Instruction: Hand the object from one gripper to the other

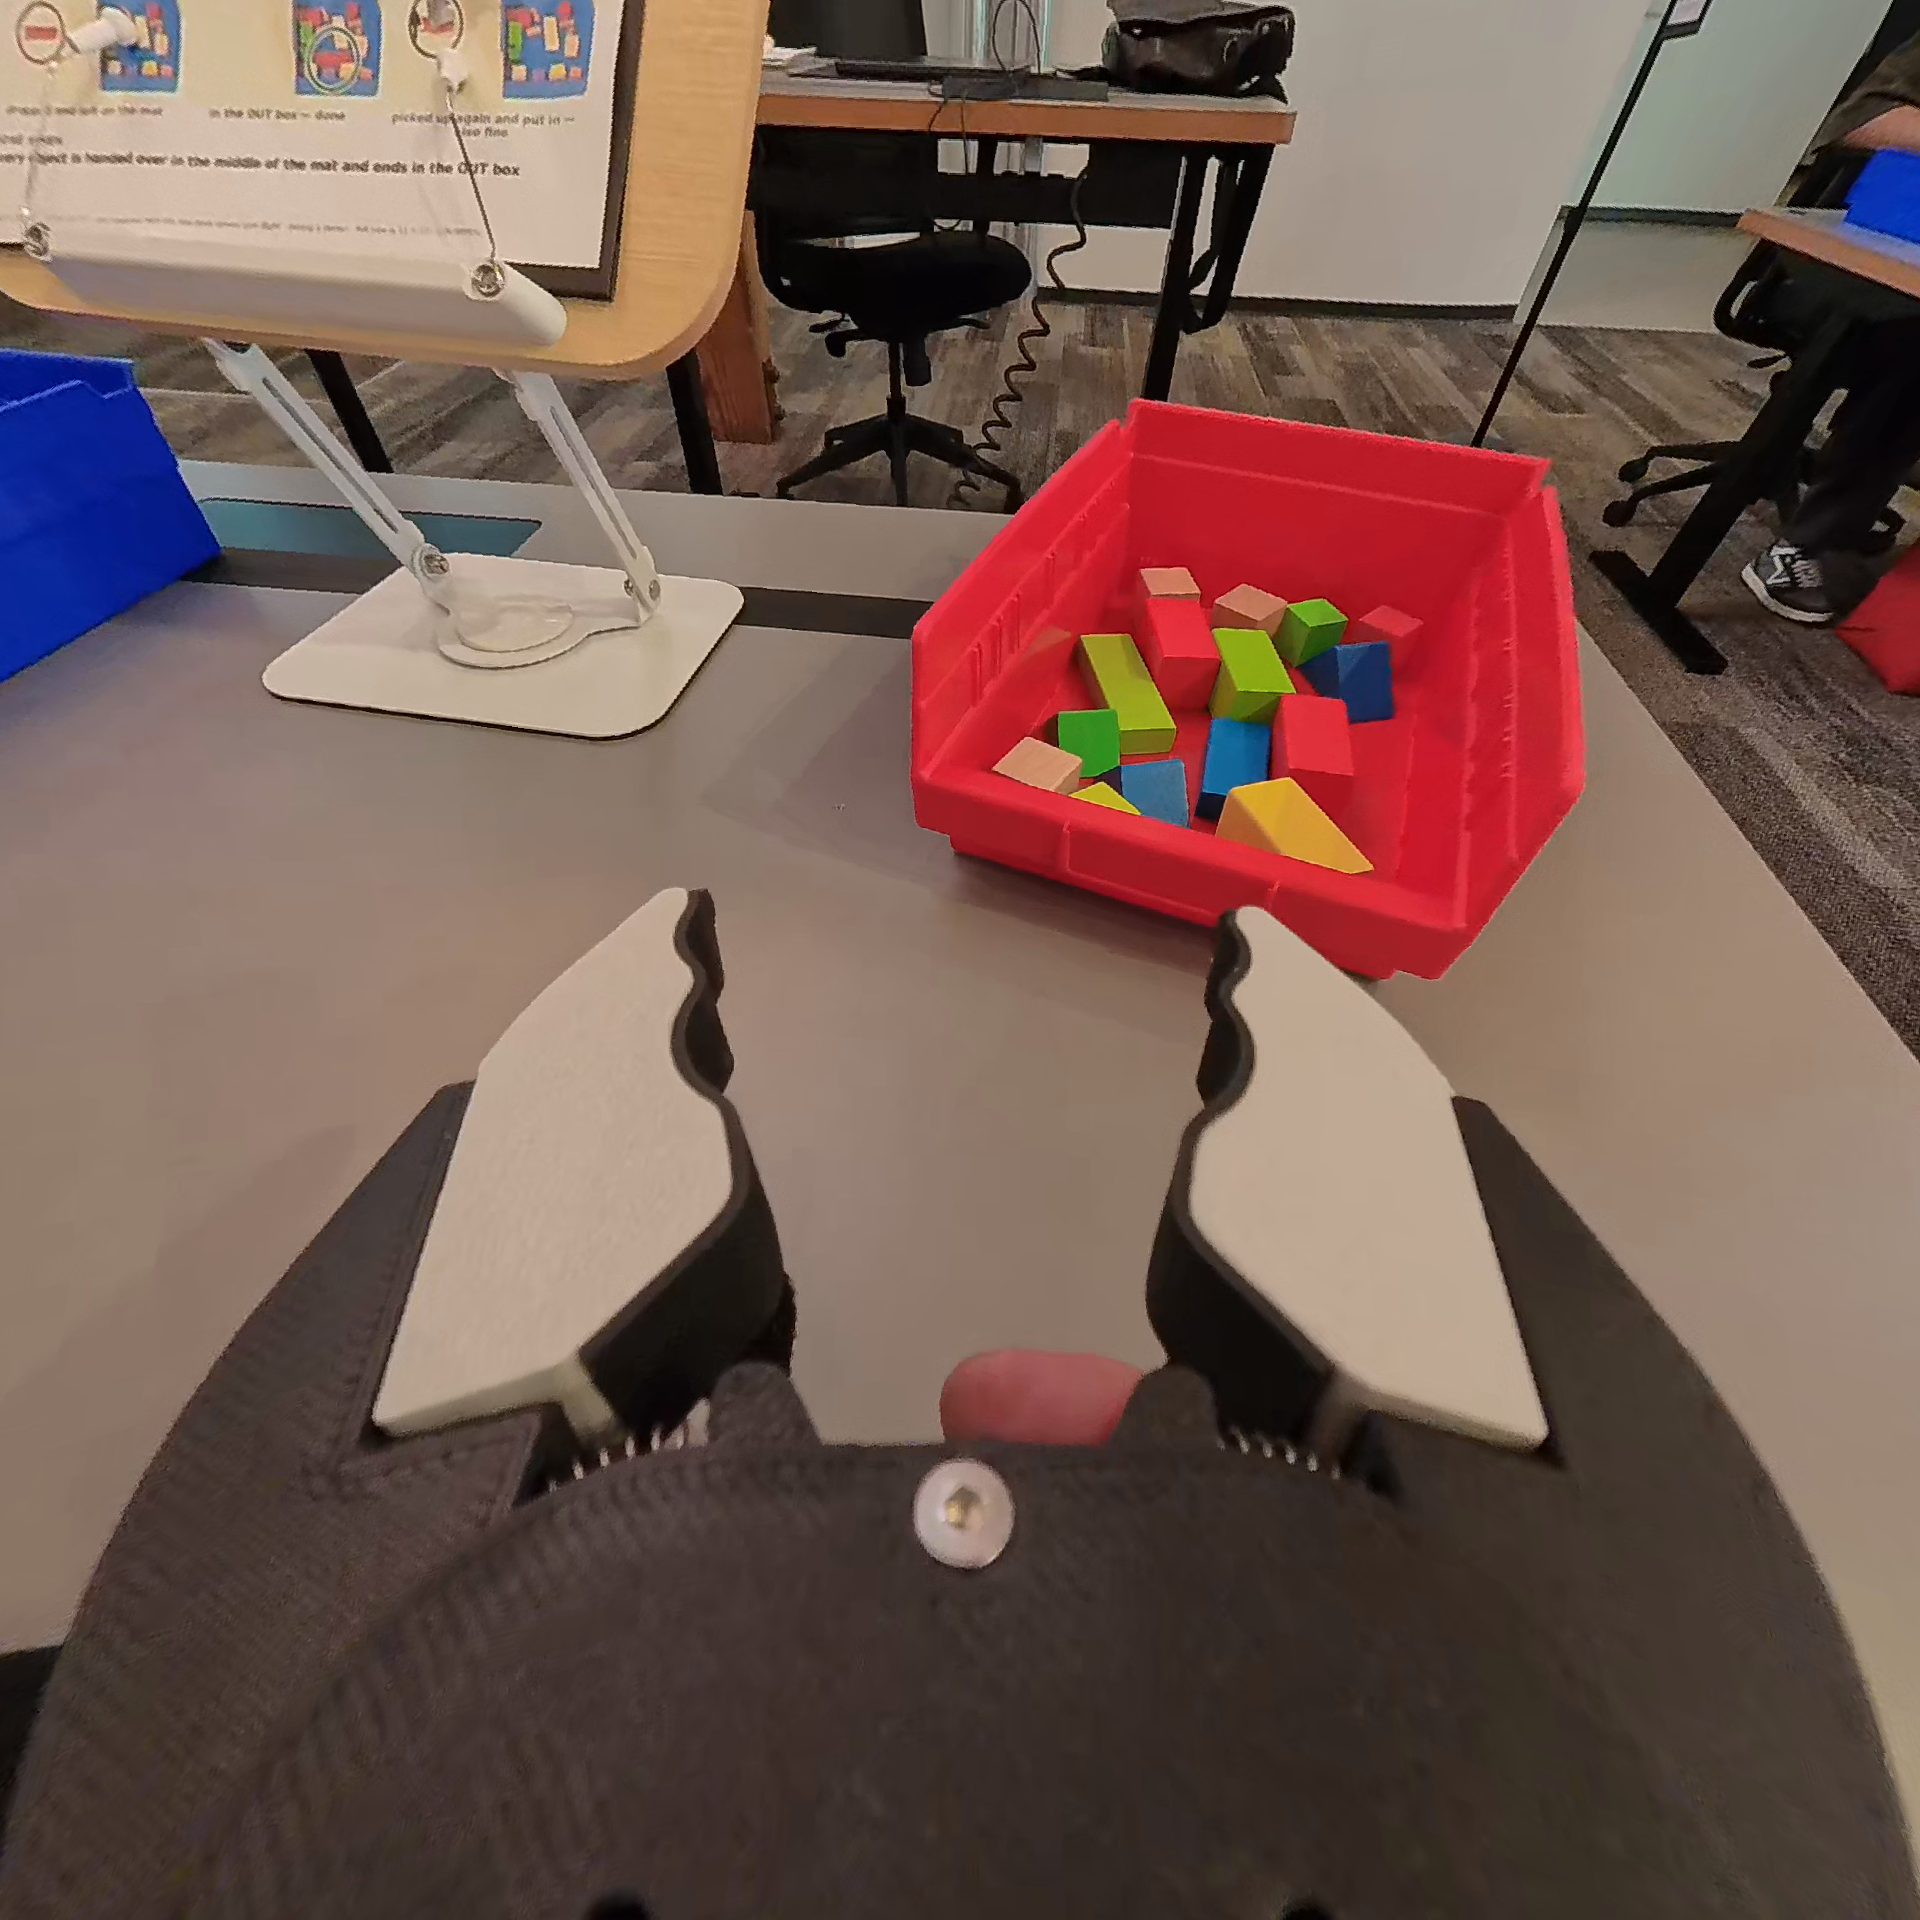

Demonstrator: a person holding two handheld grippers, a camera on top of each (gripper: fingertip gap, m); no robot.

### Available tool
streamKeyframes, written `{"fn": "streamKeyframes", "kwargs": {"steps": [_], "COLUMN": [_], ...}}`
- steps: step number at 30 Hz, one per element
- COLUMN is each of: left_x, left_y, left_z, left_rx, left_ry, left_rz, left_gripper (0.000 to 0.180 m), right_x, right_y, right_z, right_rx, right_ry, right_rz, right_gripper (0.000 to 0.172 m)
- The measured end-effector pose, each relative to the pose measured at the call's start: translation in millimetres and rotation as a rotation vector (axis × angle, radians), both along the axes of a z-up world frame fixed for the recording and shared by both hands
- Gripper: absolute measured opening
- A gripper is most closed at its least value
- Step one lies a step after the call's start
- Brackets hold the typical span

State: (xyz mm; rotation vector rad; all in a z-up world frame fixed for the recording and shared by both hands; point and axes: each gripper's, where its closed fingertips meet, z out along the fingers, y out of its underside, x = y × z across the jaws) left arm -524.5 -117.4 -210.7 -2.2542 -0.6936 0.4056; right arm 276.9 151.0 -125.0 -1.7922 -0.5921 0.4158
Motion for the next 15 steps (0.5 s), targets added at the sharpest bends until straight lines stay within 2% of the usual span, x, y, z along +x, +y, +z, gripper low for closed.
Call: {"fn": "streamKeyframes", "kwargs": {"steps": [11,15], "left_x": [18.2,26.0], "left_y": [19.3,26.8], "left_z": [-22.3,-27.5], "left_rx": [0.073,0.110], "left_ry": [-0.071,-0.121], "left_rz": [-0.082,-0.109], "left_gripper": [0.059,0.057], "right_x": [-11.4,-14.0], "right_y": [11.6,14.1], "right_z": [-12.2,-16.4], "right_rx": [-0.033,-0.043], "right_ry": [-0.013,-0.017], "right_rz": [0.014,0.014], "right_gripper": [0.086,0.085]}}
